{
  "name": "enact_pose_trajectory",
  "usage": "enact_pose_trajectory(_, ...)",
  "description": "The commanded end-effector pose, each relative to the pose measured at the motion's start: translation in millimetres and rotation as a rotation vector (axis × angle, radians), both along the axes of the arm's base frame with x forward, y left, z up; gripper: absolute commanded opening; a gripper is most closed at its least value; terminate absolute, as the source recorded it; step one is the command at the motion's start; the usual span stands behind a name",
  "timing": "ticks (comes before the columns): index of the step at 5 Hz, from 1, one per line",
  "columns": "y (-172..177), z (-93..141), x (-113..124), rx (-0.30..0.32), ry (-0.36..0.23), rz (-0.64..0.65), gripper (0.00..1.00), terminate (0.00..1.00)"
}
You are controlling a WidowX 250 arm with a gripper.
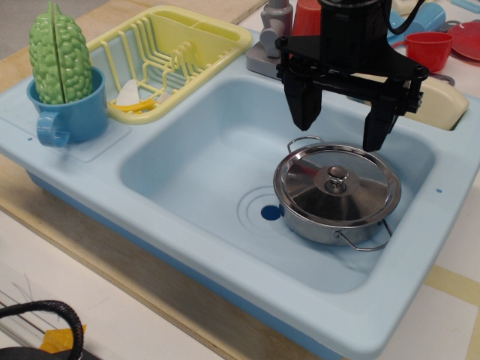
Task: Take lid off pot or pan
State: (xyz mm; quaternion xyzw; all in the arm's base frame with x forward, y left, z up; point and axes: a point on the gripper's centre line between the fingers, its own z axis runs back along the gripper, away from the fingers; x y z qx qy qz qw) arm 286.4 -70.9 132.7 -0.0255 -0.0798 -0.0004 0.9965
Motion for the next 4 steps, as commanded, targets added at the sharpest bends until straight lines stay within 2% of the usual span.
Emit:
enact_pose_trajectory(1, 0, 0, 0, 0.000, 0.000, 0.000, 1.00, 0.00)
enact_pose_trajectory(2, 2, -14, -2, -0.007, 0.011, 0.031, 1.00, 0.00)
enact_pose_trajectory(3, 3, -23, -3, -0.020, 0.007, 0.044, 1.00, 0.00)
enact_pose_trajectory(4, 3, -29, 0, -0.024, 0.028, 0.049, 1.00, 0.00)
